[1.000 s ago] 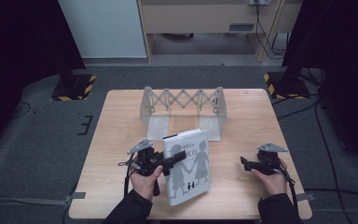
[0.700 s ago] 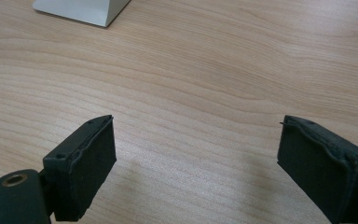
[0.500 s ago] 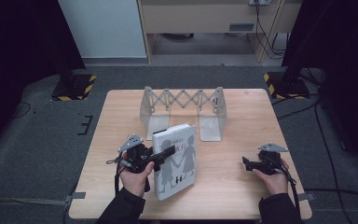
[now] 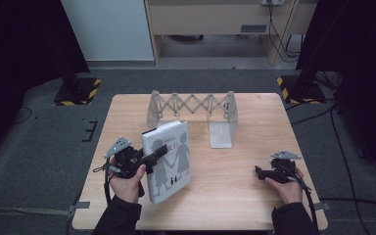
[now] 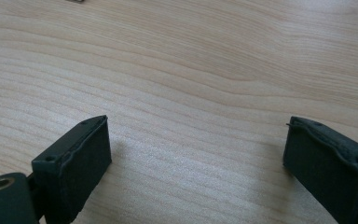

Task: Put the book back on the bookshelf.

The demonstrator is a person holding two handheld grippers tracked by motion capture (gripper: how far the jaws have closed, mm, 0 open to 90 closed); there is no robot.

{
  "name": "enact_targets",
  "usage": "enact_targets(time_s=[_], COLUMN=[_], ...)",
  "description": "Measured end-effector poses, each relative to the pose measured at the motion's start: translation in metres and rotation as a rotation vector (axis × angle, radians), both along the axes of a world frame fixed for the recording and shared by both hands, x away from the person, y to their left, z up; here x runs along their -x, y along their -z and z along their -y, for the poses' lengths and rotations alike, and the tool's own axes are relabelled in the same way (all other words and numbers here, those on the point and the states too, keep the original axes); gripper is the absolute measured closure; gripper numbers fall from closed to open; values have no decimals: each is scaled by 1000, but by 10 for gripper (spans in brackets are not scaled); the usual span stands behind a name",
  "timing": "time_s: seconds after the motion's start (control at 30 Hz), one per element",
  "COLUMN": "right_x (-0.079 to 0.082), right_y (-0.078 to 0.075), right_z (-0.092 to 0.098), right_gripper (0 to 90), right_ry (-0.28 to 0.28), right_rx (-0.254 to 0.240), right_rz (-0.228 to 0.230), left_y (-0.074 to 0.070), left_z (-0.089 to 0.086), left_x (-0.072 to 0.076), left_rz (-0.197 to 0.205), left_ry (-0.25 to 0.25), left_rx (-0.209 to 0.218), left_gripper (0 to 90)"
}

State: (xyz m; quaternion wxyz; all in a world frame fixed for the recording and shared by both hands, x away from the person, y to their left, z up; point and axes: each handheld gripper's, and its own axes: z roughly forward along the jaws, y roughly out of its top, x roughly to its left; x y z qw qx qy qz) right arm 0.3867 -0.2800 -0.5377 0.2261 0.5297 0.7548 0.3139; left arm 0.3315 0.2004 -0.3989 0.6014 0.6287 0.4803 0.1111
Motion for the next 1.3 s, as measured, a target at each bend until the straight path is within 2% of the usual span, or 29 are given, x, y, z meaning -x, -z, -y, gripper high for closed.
enact_targets(time_s=[0.2,0.47,0.67,0.9,1.3], right_x=[0,-1,-1,-1,-1], right_y=[1,1,1,1,1], right_z=[1,1,1,1,1], right_gripper=[67,64,64,63,63], right_ry=[8,11,11,11,11], right_rx=[-14,-16,-16,-16,-16], right_rz=[-1,-1,-1,-1,-2], left_y=[-3,-5,-10,-14,-13], left_z=[-11,-25,-30,-28,-15], left_x=[-1,-9,-20,-41,-72], left_rz=[6,-14,-8,-3,-8], left_ry=[-48,-95,-142,-165,-213], left_rx=[-44,-97,-165,-159,-188], left_gripper=[520,520,520,521,520])
